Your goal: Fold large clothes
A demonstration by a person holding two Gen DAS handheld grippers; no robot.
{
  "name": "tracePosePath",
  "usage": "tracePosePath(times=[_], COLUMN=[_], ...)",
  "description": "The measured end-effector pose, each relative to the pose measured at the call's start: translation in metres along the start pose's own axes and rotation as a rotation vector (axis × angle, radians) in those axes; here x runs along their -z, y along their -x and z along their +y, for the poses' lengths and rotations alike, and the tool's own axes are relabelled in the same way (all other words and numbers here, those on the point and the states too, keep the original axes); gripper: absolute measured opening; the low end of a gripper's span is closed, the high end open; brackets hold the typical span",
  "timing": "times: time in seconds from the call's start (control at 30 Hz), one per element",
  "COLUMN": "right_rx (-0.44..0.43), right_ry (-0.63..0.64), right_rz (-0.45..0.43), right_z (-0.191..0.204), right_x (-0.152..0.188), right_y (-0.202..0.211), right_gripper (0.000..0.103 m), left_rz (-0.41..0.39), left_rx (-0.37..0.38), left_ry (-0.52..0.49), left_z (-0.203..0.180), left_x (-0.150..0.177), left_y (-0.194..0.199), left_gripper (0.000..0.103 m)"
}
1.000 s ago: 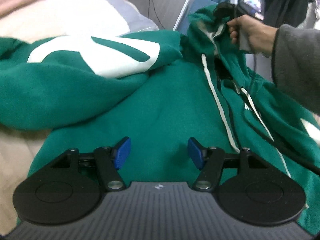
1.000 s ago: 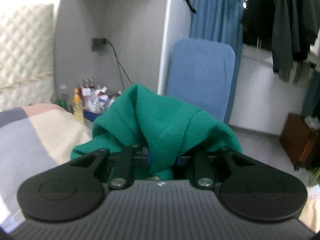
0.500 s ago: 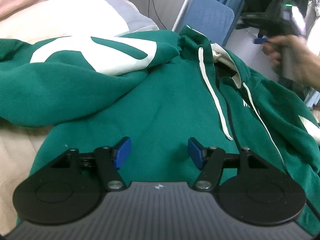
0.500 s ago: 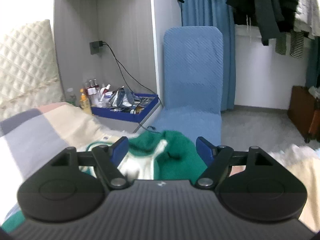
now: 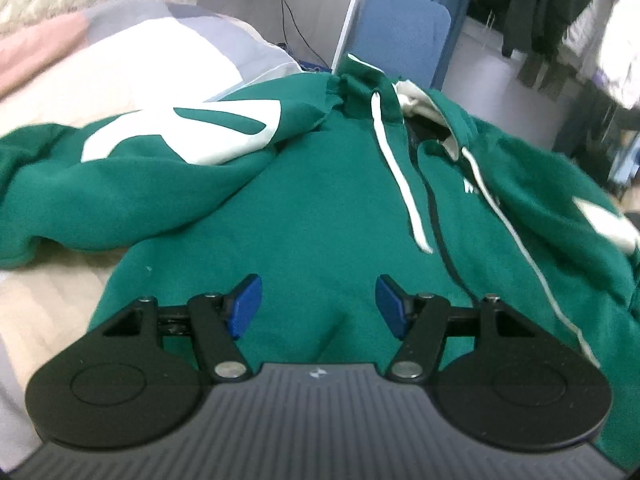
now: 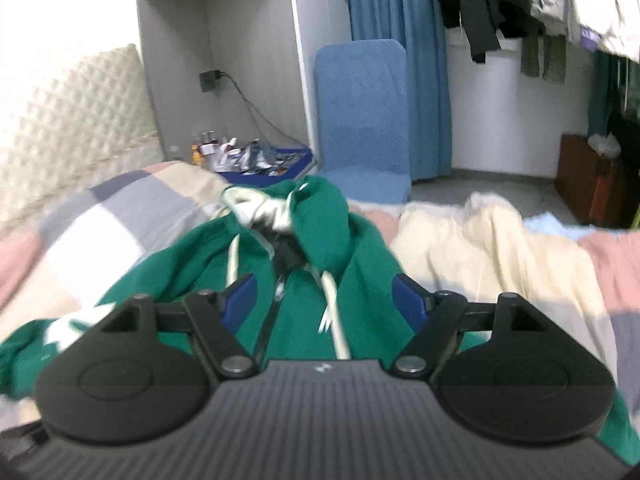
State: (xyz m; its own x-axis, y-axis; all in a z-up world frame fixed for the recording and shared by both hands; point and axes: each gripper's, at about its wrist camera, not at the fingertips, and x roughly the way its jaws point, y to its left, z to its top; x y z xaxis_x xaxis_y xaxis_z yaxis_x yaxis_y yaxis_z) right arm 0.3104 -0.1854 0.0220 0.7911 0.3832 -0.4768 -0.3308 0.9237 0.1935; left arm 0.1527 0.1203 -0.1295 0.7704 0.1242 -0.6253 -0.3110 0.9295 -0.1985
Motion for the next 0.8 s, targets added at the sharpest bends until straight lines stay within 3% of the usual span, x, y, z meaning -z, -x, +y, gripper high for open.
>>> tracePosePath(times=[0.27,0.37,0.5,0.67,0.8], right_rx=[0.006,0.046,0.095,0.149,0.08], right_ry=[-0.063,-0.097,-0.087,-0.244,-0.344], right_rz=[0.11,0.225,0.255,0.32,0.333], right_z=[-0.024,-0.038,-0.055,-0.089,-0.105], right_x=[0.06,0.087,0.114,0.125,0.128], right_y=[0.065,0.066,0.067,0.063,0.054], right_gripper=[0.076,0.076,0.079,0.082,0.082], left_rz=[0.028,0.052,0.026,0.029,0.082], left_rx=[-0.03,-0.052,-0.086,-0.156,-0.277], left_ry=[-0.049,-0.037,0.036,0.174,0.256], left_z=[-0.01,-0.003,0.022,0.062,0.085], left_x=[0.012,0.014,0.012,0.01,0.013], left_y=[0.01,0.011,0.037,0.064,0.061], left_gripper=[0.068,0.068,0.068,0.068,0.068])
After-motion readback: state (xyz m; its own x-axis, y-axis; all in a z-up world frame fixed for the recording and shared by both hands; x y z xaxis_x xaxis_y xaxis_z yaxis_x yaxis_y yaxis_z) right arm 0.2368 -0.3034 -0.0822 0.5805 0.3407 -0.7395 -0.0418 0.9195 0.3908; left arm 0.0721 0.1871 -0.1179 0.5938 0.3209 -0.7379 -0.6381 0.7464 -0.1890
